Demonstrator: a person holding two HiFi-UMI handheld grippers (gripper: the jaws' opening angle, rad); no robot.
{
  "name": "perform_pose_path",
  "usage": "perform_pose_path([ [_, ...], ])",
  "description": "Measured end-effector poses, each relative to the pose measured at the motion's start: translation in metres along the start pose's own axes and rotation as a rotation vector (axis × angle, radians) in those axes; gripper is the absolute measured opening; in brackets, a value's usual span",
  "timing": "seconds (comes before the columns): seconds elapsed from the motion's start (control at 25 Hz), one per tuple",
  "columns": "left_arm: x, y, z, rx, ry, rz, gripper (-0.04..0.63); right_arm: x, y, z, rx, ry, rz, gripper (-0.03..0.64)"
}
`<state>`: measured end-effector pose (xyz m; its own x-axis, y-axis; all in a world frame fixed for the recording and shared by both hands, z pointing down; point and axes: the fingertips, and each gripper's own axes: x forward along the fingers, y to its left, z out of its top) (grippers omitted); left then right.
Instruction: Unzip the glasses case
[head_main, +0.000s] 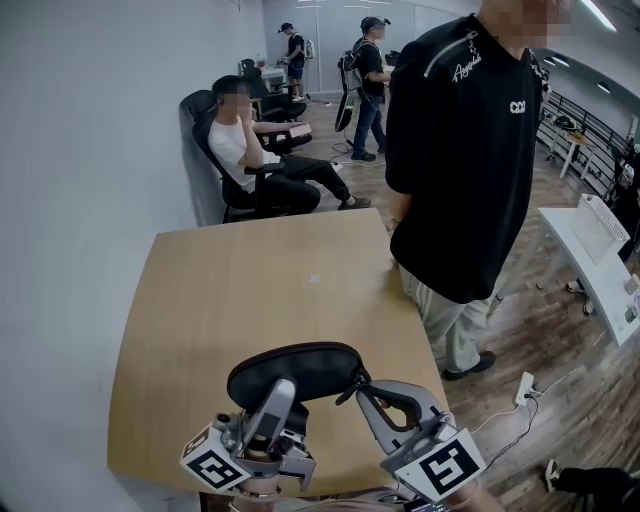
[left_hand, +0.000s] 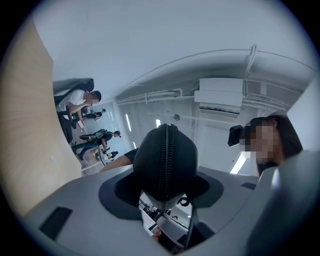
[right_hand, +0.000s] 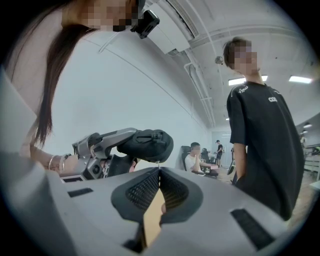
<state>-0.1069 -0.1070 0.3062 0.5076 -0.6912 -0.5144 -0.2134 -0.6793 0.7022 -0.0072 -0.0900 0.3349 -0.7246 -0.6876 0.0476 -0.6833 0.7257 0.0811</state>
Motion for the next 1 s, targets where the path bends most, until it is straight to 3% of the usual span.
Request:
perform_pose_path([
  [1.0,0.002,-0.004,-0.008,0.024,0.133,0.01,0.232,-0.008,-0.012,0.002,-0.025,-0.005,-0.049,0.017],
])
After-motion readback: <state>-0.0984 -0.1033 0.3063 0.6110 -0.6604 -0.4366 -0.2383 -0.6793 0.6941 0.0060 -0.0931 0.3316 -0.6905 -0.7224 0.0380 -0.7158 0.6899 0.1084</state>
